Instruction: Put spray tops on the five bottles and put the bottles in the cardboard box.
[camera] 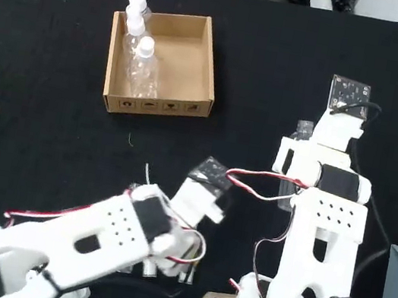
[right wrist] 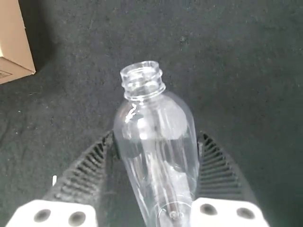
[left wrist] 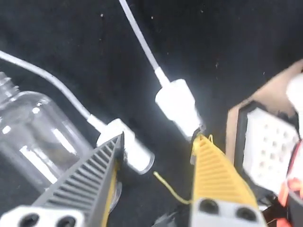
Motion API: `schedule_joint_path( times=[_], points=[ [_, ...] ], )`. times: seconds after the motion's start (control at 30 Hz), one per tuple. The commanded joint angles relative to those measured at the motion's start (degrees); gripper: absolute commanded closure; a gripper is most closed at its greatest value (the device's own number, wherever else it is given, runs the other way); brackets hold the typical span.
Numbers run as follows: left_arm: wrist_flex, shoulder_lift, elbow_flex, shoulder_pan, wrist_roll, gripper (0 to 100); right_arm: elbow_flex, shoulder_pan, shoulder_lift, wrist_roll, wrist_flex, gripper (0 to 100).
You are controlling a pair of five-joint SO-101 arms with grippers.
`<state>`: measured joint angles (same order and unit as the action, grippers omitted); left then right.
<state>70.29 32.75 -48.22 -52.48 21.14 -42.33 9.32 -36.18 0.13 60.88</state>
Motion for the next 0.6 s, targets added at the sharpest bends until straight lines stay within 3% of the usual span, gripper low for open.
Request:
schedule_joint_path(
  times=[0.0,0.33,0.57],
  points=[
    [-5.2,-4.8,3.6,-0.7,2.9,78,0.5,1.8,-2.3,-0.4,-1.2,85.8],
    [-12.3,-11.9,3.6,-0.7,3.3,78,0.5,1.8,-2.3,-0.4,-1.2,85.8],
    [-12.7,-16.9,3.7,-0.1,3.3,78,0.5,1.8,-2.3,-0.4,-1.2,85.8]
  ],
)
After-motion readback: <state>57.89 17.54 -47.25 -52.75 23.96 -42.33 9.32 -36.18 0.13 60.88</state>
